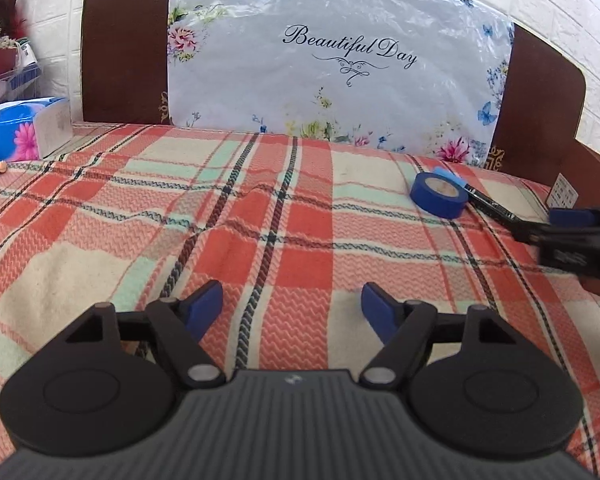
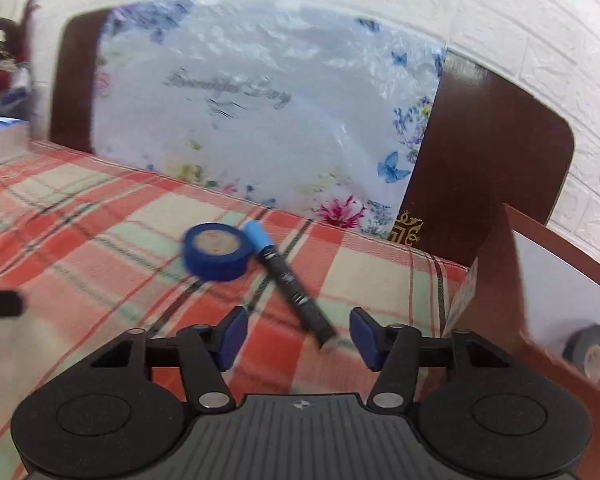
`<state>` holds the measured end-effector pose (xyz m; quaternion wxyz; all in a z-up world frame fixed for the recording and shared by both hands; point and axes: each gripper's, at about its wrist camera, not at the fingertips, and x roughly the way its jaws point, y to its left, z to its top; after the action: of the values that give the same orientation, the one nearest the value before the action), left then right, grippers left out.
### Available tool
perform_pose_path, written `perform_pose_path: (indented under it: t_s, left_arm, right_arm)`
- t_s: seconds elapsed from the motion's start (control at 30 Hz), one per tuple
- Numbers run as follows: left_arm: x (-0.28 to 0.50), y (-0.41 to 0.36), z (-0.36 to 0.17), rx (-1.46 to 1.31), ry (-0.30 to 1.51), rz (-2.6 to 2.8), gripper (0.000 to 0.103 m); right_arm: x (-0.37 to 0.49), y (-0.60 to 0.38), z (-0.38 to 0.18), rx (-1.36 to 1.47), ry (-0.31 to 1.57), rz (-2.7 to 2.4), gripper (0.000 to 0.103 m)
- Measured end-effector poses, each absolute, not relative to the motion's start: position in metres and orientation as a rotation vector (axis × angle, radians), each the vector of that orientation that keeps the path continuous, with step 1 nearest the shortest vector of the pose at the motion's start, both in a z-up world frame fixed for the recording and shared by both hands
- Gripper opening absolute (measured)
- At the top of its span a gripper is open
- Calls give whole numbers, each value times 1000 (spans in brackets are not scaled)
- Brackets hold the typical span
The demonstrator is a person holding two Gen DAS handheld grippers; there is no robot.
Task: Organize objects
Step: 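Grasp the blue-capped black marker with the right gripper, then hold the marker in the right gripper while the left gripper grasps it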
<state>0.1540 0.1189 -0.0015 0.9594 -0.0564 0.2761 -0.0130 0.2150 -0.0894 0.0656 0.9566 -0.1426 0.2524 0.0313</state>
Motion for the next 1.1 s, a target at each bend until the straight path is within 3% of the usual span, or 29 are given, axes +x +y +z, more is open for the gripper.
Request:
perform_pose_path:
  t_s: [0.07,0.13,0.2,0.43,0.6,0.73,0.9,1.1]
  left_arm:
    - [154,124,-2,-137,555,-35,77]
    - [152,124,-2,-146,552,-38,77]
    - [153,126,-4,-152,551,-40,77]
    - [154,122,-4,-131,557,-34,78]
    - [156,113,-4,-77,580,-41,88]
    - [159,101,-3,6,612,-24,89]
    - [143,84,17,-104,745,-42,84]
    - [113,-6,30,-151,919,-328,79]
  right_arm:
    - [232,-93,55,-286,534,62,41]
    - [230,-94,56,-274,539,94,22]
    - [218,-92,53,-281,544,96,16]
    - [136,-113,52,-196,578,124,16]
    - [66,-131,51,-201,588,156,16]
    - [23,-147,52,-174,594,163,16]
    - [-6,-160,53,-100,596,164,16]
    - [-5,-190,53,137,632,209,16]
